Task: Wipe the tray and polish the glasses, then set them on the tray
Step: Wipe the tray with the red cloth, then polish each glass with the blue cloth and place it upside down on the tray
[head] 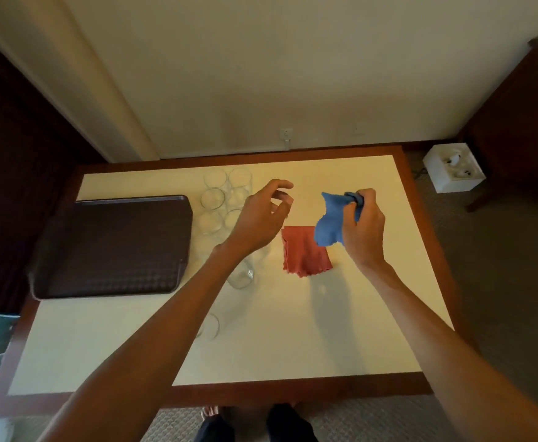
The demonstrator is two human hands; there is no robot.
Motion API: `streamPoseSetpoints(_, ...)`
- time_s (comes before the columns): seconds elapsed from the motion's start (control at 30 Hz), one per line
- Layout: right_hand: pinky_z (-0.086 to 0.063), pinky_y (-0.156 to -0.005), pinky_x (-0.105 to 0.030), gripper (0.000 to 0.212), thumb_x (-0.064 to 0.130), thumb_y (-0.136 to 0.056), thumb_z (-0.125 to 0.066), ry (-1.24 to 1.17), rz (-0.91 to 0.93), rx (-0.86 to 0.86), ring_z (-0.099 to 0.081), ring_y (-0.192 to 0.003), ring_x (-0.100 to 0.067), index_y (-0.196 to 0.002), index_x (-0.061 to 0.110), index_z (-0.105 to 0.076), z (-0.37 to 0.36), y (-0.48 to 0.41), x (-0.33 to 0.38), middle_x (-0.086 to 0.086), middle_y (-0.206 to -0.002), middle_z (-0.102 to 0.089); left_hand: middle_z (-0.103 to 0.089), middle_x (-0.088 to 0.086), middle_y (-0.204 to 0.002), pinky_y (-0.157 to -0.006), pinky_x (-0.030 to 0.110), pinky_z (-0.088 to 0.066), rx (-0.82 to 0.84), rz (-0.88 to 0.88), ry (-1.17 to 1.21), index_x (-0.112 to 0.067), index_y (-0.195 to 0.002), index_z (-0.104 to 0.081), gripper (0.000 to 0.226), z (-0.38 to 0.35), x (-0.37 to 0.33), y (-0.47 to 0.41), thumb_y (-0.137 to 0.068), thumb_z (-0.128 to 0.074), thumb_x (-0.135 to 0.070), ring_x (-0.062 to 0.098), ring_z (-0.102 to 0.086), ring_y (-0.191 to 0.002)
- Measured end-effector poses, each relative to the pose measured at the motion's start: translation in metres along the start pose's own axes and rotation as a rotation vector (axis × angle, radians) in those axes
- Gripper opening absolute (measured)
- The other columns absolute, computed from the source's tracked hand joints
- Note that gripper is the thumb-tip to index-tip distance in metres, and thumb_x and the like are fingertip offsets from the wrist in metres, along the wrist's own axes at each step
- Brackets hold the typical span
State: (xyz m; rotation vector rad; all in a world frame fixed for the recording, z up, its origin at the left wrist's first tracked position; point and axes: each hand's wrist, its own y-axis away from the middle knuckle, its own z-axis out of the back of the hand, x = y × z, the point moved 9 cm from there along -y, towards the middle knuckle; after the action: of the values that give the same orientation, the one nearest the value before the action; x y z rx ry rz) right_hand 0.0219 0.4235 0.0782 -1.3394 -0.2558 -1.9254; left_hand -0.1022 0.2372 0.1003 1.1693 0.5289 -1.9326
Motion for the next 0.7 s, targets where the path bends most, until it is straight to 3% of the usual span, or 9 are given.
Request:
streamPoseSetpoints(0.1, -0.044, -0.065, -0.023, 0.008, 0.003, -0.096, -0.045, -0.069, 0.034, 0.039, -0.056, -0.077, -0.018, -0.097, 0.007, -0.051, -0.024, 0.008, 0.053, -0.009, -0.088, -0.061, -0.072, -0.006, -0.102, -0.075, 0.02, -0.055, -0.064, -0.018, -0.006, -0.023, -0.128, -0.062, 0.024, 0.048, -0.002, 0.025, -0.105, -0.057, -0.017, 0.007, -0.07, -0.076)
streamPoseSetpoints(0.23, -0.037, -0.058, -0.024, 0.007, 0.006, -0.095, -0.046, -0.048, 0.076, 0.114, -0.046, -0.065, -0.012, -0.091, 0.008, -0.051, -0.069, 0.032, 0.102, -0.001, -0.074, -0.053, -0.074, -0.006, -0.101, -0.079, 0.026, -0.056, -0.137, 0.023, -0.033, -0.028, -0.125, -0.063, 0.025, 0.105, 0.02, 0.058, -0.103, -0.056, -0.018, 0.012, -0.072, -0.076)
streamPoseSetpoints(0.37, -0.032, -0.054, -0.028, 0.009, 0.007, -0.097, -0.046, -0.048, 0.074, 0.168, -0.038, -0.057, -0.009, -0.089, 0.005, -0.05, -0.106, 0.072, 0.133, -0.011, -0.068, -0.051, -0.074, -0.01, -0.1, -0.085, 0.035, -0.059, -0.131, 0.048, -0.156, -0.03, -0.121, -0.065, 0.023, 0.144, 0.059, 0.096, -0.1, -0.057, -0.026, 0.014, -0.072, -0.084)
streamPoseSetpoints(0.53, -0.031, -0.05, -0.025, 0.013, 0.014, -0.1, -0.048, 0.029, 0.029, 0.239, -0.042, -0.05, -0.007, -0.087, 0.013, -0.05, -0.147, 0.126, 0.138, 0.006, -0.059, -0.045, -0.071, -0.007, -0.111, -0.097, 0.041, -0.055, 0.096, 0.137, -0.324, -0.027, -0.123, -0.064, 0.027, 0.144, 0.132, 0.145, -0.1, -0.063, -0.04, 0.019, -0.068, -0.106)
streamPoseSetpoints(0.7, -0.025, -0.046, -0.021, 0.027, 0.019, -0.1, -0.047, 0.053, -0.097, 0.282, -0.04, -0.045, -0.006, -0.075, 0.026, -0.042, -0.174, 0.174, 0.124, 0.007, -0.056, -0.04, -0.063, 0.0, -0.135, -0.101, 0.041, -0.052, 0.342, 0.156, -0.463, -0.025, -0.137, -0.057, 0.064, 0.107, 0.193, 0.185, -0.087, -0.073, -0.061, 0.021, -0.061, -0.122)
